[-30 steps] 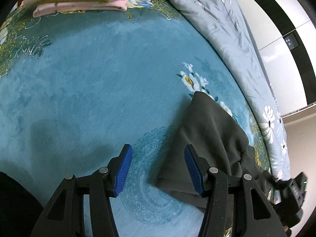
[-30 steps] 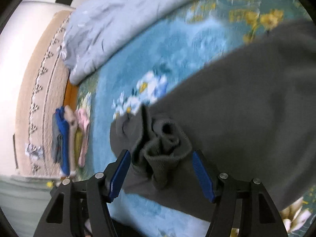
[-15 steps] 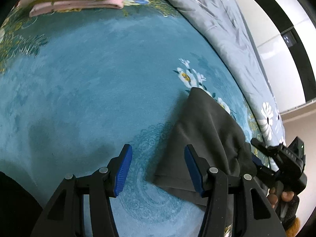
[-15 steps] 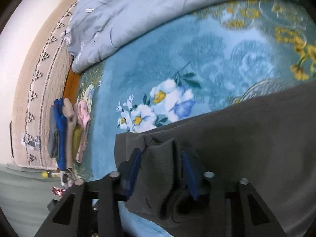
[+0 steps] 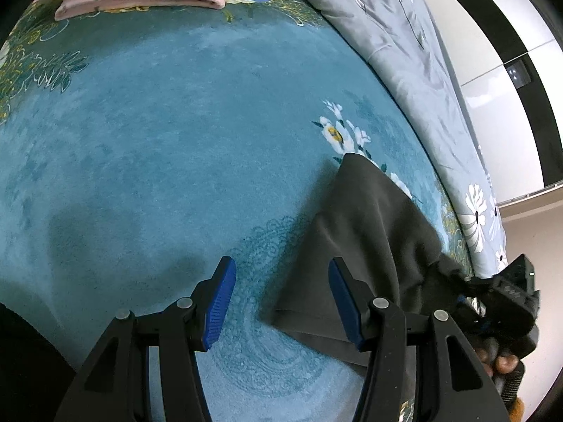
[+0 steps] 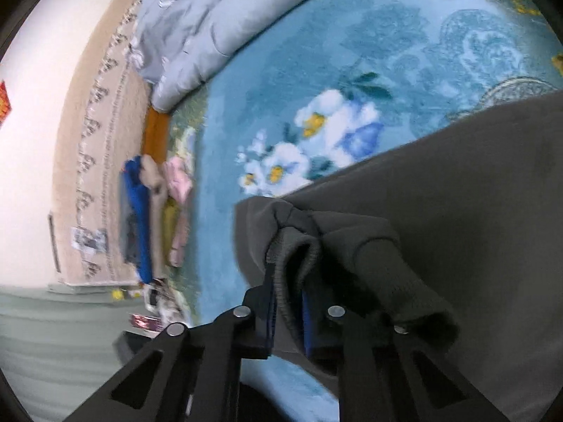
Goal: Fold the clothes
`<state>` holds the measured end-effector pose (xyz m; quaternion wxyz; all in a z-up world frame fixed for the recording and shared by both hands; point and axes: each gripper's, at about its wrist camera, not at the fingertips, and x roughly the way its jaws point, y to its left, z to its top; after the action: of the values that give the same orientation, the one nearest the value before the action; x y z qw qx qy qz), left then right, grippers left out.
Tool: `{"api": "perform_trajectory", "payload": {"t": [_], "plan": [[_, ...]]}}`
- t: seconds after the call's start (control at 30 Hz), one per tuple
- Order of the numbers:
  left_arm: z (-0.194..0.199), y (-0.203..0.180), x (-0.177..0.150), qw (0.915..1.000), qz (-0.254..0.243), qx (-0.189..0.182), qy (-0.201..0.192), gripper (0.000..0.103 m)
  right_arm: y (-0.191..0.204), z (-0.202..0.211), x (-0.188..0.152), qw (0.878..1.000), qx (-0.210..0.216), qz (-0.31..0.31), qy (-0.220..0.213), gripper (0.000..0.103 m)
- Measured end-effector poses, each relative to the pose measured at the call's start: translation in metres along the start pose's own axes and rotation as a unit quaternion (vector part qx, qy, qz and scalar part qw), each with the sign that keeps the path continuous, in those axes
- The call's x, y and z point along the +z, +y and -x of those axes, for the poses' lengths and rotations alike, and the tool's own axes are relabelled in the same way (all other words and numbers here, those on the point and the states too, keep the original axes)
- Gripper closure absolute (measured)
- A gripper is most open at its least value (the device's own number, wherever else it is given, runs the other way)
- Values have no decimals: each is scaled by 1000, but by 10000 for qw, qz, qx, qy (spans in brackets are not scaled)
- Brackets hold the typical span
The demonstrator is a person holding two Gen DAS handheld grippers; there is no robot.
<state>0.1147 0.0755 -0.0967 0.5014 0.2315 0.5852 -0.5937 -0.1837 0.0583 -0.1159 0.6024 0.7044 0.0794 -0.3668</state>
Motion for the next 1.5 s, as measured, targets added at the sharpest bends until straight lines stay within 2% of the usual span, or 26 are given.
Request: {"api": "perform_trajectory", "payload": {"t": [0.13,0.23,0.3,0.37,0.5,0.57,0.7,0.93,1.07,1.13,1.23,1.33,1.43,1.5], "plan": [[1,-3,-1,9999,-77,-97,4,47,31,19,-2,9965,812,202,-56,96],[0,-9,-3,9994,-227,-241,61,47,48,38,-6,9920,1214,327,-86,97],[0,-13,-4,9988,-331,-356,110,47,50,52,-10,9910,1297,313,-134,97],[-3,-17,-6,9980,-441,-408,215,47,37,62,-13,9935,1099,217,-202,97],[-16,-26,-10,9959,-659,-222,579,47,0,80,-20,9982,486,-11,-346,97],[-23,-31,-12,9940,-784,-77,764,47,-22,75,-21,9992,78,-142,-367,97],[-39,-33,-18,9892,-882,192,1157,47,-57,60,-18,9975,-349,-479,-388,97],[-52,-34,-22,9851,-899,324,1432,47,-67,47,-5,9945,-843,-364,-498,97],[-50,-35,-22,9849,-939,311,1421,47,-67,45,-2,9933,-1048,-254,-419,97],[-45,-32,-21,9870,-858,208,1341,47,-65,47,-2,9924,-1146,-189,-400,93],[-39,-28,-17,9899,-719,21,1221,47,-58,65,-2,9908,-1269,-34,-477,93],[-32,-30,-15,9917,-722,-152,1055,47,-42,87,-4,9857,-1481,222,-775,93],[-19,-28,-12,9940,-657,-394,779,47,-25,94,-10,9848,-1422,533,-848,93],[-17,-26,-10,9947,-588,-419,729,47,-18,84,-15,9854,-1405,684,-670,89]]}}
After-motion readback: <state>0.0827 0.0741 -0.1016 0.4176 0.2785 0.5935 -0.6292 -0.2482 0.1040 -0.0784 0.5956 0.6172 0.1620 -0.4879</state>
